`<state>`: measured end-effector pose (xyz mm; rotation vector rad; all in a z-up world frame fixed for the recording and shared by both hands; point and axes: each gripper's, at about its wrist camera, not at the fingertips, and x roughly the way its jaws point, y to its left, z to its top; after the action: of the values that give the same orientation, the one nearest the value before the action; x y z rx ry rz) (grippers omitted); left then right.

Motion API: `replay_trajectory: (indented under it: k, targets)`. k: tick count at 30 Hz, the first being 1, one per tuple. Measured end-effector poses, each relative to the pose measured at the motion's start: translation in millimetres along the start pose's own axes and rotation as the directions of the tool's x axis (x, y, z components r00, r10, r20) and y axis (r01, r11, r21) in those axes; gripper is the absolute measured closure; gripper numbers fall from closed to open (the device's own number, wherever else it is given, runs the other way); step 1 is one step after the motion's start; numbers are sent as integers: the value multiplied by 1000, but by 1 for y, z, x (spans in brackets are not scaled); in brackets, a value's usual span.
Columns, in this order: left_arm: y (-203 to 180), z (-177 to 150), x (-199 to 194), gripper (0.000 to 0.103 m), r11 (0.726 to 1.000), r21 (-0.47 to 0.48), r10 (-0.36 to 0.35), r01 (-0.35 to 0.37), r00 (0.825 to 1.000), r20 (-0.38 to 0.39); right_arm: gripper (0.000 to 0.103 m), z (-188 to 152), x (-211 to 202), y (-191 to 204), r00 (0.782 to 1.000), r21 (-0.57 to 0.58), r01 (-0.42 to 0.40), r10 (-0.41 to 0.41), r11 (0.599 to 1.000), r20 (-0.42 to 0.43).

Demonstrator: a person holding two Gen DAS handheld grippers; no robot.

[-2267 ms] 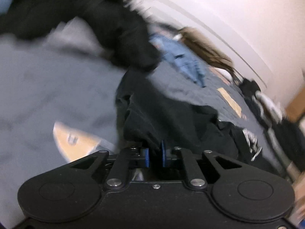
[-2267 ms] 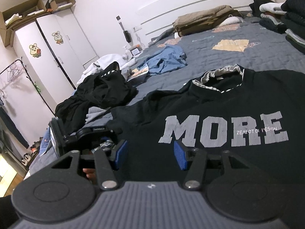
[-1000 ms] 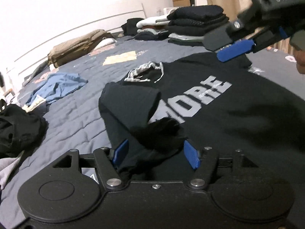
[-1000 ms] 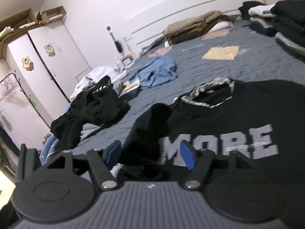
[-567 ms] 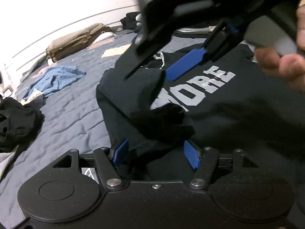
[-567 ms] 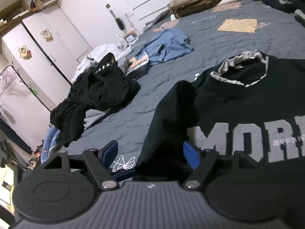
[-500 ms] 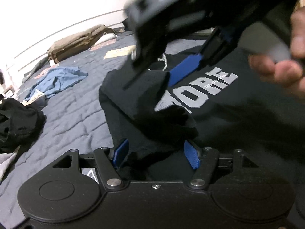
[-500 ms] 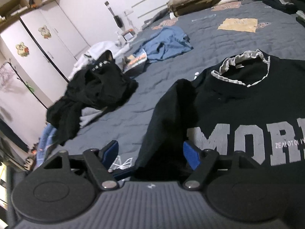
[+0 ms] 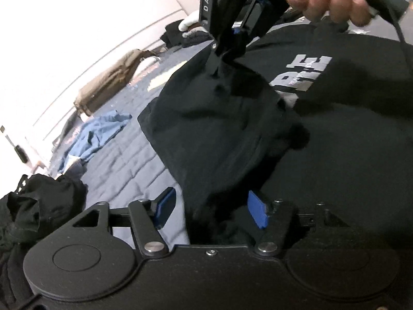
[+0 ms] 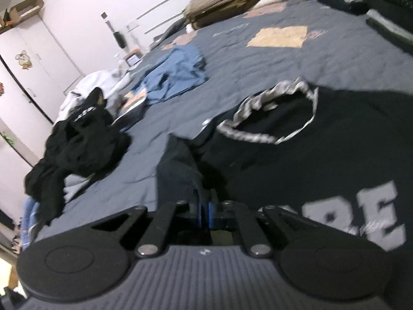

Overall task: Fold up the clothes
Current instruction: 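Close the right tool on the folded side while the left tool holds the fold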

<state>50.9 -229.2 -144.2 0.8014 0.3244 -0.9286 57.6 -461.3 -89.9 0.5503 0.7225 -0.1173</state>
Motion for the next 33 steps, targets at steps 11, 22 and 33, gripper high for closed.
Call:
replay_trajectory:
  k: [11,22,33]
  targets:
    - [55,-13,-3,88,981,-195,-22,16,999,-30,98,12,16,-16,999,26,-26,26,999,-36]
    - [4,2,-9,51,989,113,89,-94,995,49,97,-5,53,-18,994,-13,-8,6,1000,-109]
    - [28,-17,-17,95,990,131,57,-48,996,-67,97,3,60,-10,993,-20,-23,20,1000,-119]
